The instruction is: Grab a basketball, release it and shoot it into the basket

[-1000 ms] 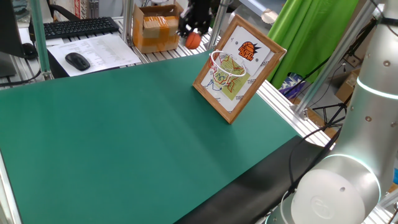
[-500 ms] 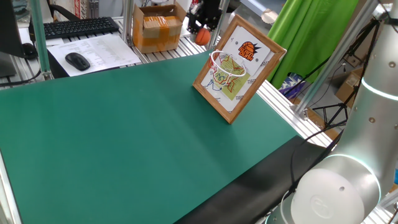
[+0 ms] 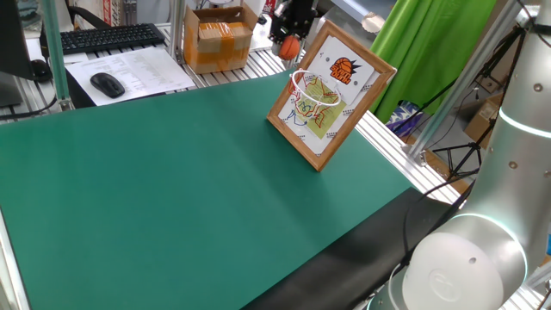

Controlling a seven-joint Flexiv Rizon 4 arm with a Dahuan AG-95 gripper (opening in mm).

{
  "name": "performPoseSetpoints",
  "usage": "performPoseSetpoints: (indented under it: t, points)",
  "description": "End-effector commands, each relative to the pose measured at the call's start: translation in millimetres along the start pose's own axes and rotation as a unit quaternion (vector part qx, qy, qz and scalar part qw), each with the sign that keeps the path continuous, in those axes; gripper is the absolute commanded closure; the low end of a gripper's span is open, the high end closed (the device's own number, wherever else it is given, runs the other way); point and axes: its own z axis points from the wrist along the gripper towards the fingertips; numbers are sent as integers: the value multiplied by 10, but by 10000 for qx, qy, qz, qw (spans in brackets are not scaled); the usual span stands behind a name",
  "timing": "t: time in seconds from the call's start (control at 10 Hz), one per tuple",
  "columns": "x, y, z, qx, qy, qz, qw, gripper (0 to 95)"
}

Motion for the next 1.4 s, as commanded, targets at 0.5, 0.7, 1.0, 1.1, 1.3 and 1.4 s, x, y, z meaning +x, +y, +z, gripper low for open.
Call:
performPoseSetpoints:
  t: [0.5,0.7,1.0,1.1,1.3,1.4]
  points:
    - [88,-231,20,231,125,-471,9985,570]
    - [124,-299,41,369,147,-601,9974,570]
    - [208,-378,87,295,141,-646,9974,570]
    - [271,-377,116,253,132,-637,9976,570]
    - [313,-329,137,251,137,-608,9977,570]
    - [313,-328,138,250,137,-603,9978,570]
